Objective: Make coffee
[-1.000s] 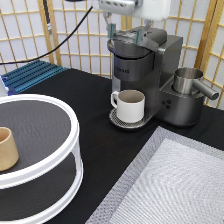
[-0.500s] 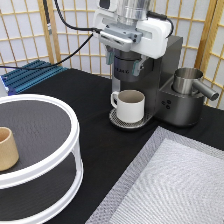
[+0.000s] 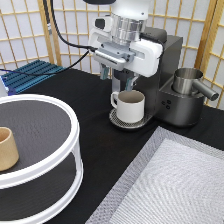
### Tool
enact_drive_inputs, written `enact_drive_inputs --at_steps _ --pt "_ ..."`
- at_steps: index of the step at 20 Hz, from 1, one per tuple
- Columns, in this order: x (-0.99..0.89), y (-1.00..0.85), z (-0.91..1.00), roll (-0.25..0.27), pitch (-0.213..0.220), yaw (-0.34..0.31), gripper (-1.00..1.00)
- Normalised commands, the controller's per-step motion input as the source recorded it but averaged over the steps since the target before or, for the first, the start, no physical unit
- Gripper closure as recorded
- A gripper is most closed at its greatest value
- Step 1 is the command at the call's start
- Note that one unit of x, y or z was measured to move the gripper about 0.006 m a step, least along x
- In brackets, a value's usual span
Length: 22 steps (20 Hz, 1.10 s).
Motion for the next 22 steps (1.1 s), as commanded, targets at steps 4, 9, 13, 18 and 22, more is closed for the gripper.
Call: enact_drive_inputs --at_steps 4,9,13,18,22 --pt "-0.17 -0.46 1.0 0.041 -0.041 0.168 -1.0" --pt "0.0 -0.68 1.0 0.123 -0.055 0.111 -1.0" --pt "-0.12 -0.18 0.94 0.119 -0.092 0.136 -1.0" --pt "-0.27 0.24 0.55 0.167 -0.084 0.217 -1.0" --pt "0.0 0.12 0.49 0.238 0.0 0.249 -1.0"
